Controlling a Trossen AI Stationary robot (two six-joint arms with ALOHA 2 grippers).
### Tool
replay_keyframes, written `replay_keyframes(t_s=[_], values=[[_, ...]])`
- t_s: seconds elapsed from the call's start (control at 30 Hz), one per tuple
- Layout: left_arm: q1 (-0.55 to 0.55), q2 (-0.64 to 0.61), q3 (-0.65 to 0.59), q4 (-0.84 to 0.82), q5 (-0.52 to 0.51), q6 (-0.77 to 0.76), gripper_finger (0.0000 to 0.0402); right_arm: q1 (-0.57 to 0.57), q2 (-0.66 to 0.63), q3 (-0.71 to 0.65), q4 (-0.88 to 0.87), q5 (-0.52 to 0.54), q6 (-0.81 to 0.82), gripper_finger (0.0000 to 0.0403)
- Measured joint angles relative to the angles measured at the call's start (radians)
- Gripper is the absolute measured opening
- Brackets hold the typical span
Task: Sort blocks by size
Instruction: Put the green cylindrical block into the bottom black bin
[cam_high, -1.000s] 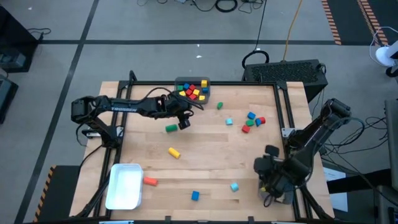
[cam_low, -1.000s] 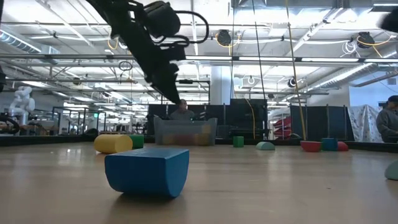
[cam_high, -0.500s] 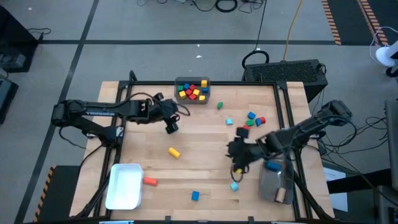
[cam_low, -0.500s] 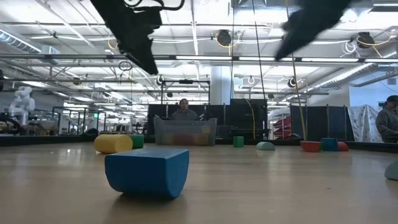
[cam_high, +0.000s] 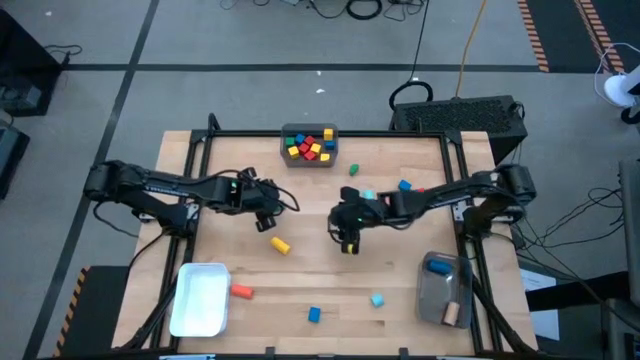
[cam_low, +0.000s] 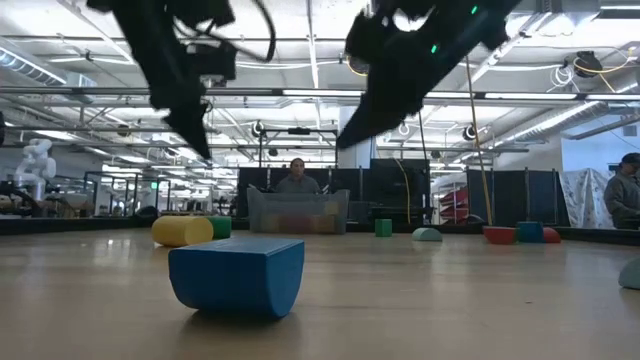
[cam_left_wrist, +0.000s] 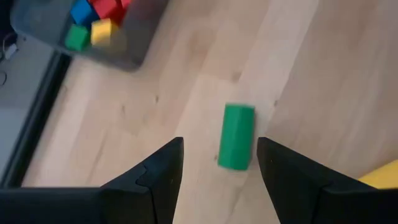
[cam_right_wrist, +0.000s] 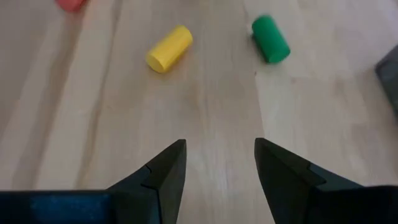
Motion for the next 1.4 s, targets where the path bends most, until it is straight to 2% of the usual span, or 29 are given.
replay_keyframes(t_s=[0.13,0.6,0.9,1.23,1.3,1.4], values=[[0.031,0.0,-0.092,0.091,0.012,0.027,0.0207,-0.03,0.052,0.0,0.014,-0.021,-0.002,0.0178],[0.162,0.0,-0.327,0.489,0.249,0.188,0.0207,-0.028,0.095,0.0,0.023,-0.038,-0.002,0.0178],[0.203,0.023,-0.34,0.51,0.296,0.19,0.0207,-0.027,0.095,0.0,0.044,-0.081,0.002,0.0178],[0.203,0.173,-0.337,0.595,0.313,0.189,0.0206,-0.026,0.095,0.0,0.045,-0.08,0.002,0.0178],[0.203,0.193,-0.335,0.62,0.316,0.189,0.0194,-0.026,0.095,0.0,0.045,-0.08,0.002,0.0178],[0.203,0.2,-0.336,0.648,0.328,0.189,0.0157,-0.026,0.095,0.0,0.045,-0.08,0.002,0.0178]])
